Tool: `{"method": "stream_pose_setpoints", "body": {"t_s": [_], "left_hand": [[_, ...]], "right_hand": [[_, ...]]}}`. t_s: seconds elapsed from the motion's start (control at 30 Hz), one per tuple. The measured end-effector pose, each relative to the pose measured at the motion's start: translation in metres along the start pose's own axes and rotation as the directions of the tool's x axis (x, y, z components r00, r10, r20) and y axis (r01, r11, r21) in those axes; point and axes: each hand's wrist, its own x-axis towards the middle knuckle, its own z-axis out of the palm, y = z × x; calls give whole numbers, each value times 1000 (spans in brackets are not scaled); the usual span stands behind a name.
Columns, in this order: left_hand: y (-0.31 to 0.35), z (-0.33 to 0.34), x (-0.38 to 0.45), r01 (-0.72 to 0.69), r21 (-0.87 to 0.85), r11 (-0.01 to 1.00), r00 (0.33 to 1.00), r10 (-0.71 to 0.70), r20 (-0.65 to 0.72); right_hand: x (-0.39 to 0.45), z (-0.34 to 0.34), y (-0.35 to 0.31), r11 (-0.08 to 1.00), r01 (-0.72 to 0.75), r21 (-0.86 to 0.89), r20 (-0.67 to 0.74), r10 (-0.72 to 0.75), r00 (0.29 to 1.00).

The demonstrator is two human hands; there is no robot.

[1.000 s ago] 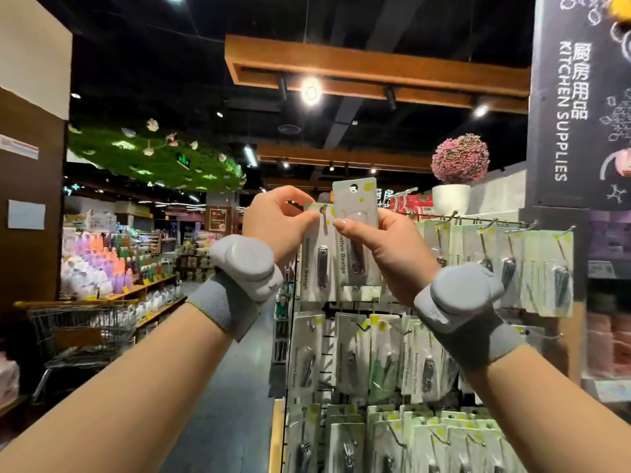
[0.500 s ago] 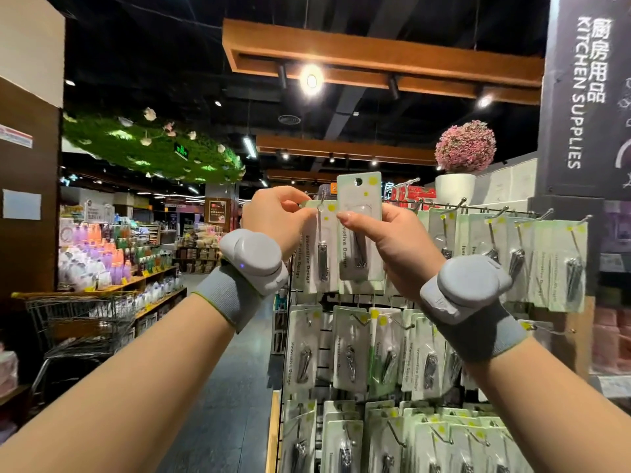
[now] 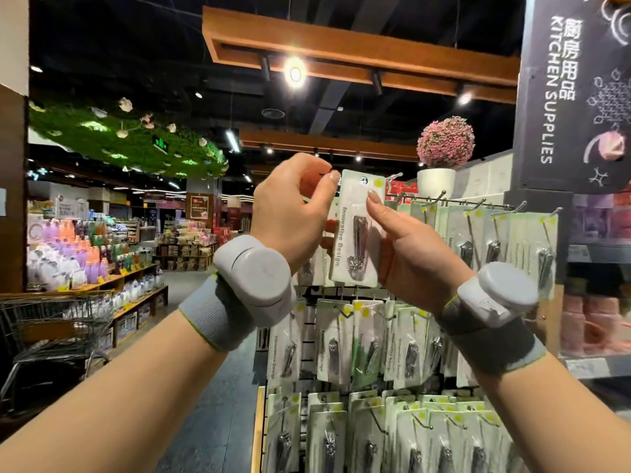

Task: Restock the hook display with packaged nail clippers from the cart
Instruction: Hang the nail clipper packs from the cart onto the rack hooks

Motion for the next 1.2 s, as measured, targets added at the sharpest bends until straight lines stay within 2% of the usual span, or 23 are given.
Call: {"method": "stream_pose_setpoints", "body": {"t_s": [0.13, 0.23, 0.37, 0.47, 0.53, 0.6, 0.73, 0.93, 1.1, 1.2], "left_hand": [[9, 15, 3, 178, -130, 975, 965, -148, 218], [20, 26, 1, 283, -303, 910, 926, -178, 332], [28, 37, -1, 378, -399, 835, 899, -229, 373], [33, 43, -3, 470, -461, 753, 861, -277, 426], [33, 42, -4, 503, -489, 713, 847, -293, 444], [34, 42, -6, 535, -512, 672, 831, -309, 463], [30, 39, -12, 538, -516, 666, 828, -304, 471], [16, 29, -28, 466, -458, 757, 864, -276, 422], [9, 19, -48, 446, -453, 772, 875, -268, 404], [4, 15, -58, 442, -439, 783, 874, -265, 407]], "right_hand": [[-5, -12, -5, 999, 13, -30, -84, -15, 996], [-11, -22, -11, 997, 25, -71, -179, -37, 983], [-23, -30, -22, 997, 18, -81, -238, -37, 971], [-34, -35, -27, 980, -25, -195, -282, -32, 959], [-37, -36, -27, 968, -41, -248, -274, -30, 961], [-40, -36, -29, 974, -34, -224, -253, -24, 967], [-43, -37, -25, 953, -79, -293, -218, 14, 976], [-50, -35, -13, 905, -133, -404, -167, 70, 983], [-54, -38, 4, 889, -23, -457, -160, -57, 985], [-53, -40, 13, 891, -5, -454, -195, -94, 976]]}}
